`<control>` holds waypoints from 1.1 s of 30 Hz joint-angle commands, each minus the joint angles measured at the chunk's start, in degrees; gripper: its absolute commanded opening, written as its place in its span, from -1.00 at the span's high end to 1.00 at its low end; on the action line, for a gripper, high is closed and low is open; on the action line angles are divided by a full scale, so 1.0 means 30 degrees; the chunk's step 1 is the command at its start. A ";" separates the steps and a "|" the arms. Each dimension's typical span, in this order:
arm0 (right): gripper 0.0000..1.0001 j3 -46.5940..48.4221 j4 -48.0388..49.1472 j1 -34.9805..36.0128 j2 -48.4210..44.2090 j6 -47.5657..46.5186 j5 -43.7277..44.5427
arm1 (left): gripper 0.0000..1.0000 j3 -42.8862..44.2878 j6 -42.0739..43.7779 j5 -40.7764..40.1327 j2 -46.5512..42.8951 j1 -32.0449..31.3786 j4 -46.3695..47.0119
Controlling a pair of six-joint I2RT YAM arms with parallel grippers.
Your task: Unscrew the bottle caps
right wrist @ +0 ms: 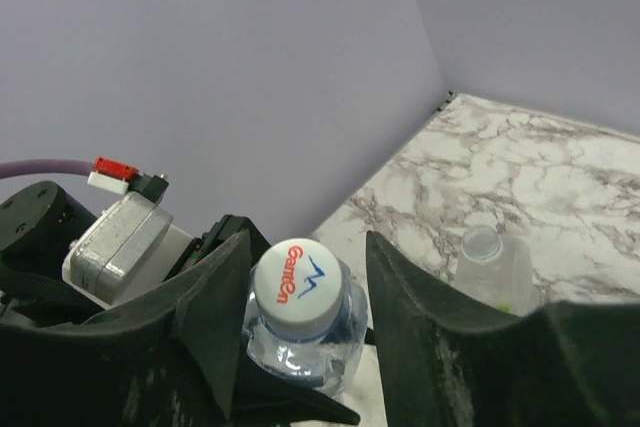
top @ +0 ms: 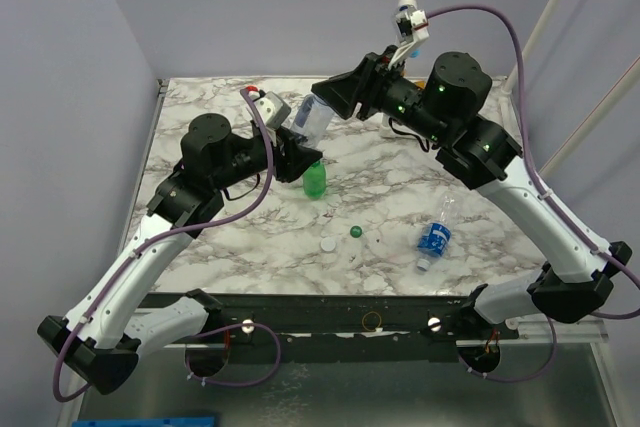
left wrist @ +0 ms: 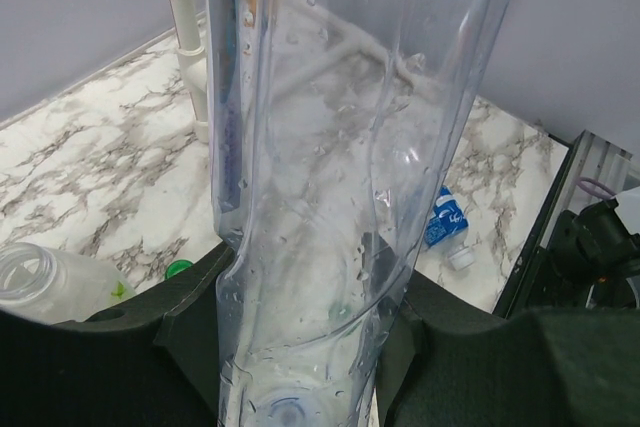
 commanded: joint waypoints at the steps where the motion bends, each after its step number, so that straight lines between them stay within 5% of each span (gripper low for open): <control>1: 0.06 -0.0396 0.1082 0.0050 -0.0093 0.0660 -0.0911 | 1.00 -0.0309 0.0215 -0.0451 -0.0371 0.0051 0.0386; 7: 0.32 -0.0356 0.1019 0.0047 0.0202 0.0668 -0.1715 | 1.00 -0.0239 0.0204 -0.0266 -0.0239 0.0052 0.0448; 12: 0.99 -0.0225 0.0977 0.0050 -0.0074 -0.0368 -0.3033 | 1.00 0.0016 -0.0077 0.1577 -0.0241 0.0051 0.0458; 17: 0.99 -0.1471 0.2390 0.0020 -0.1829 -0.2644 -0.8265 | 1.00 0.0362 -0.0906 0.7269 -0.0392 0.0056 0.0444; 22: 0.99 -0.5318 0.7216 0.0020 -0.5017 -0.3059 -1.3748 | 1.00 0.0533 -0.2471 1.2942 -0.0197 0.0049 0.0477; 26: 0.99 -0.5884 0.7050 0.0005 -0.6059 -0.3238 -1.3414 | 1.00 0.0526 -0.3059 1.4436 -0.0162 0.0049 0.0452; 33: 0.99 -0.5353 0.4321 0.0020 -0.5694 -0.3752 -0.9681 | 1.00 0.0601 -0.2270 1.2716 -0.0131 0.0197 0.0416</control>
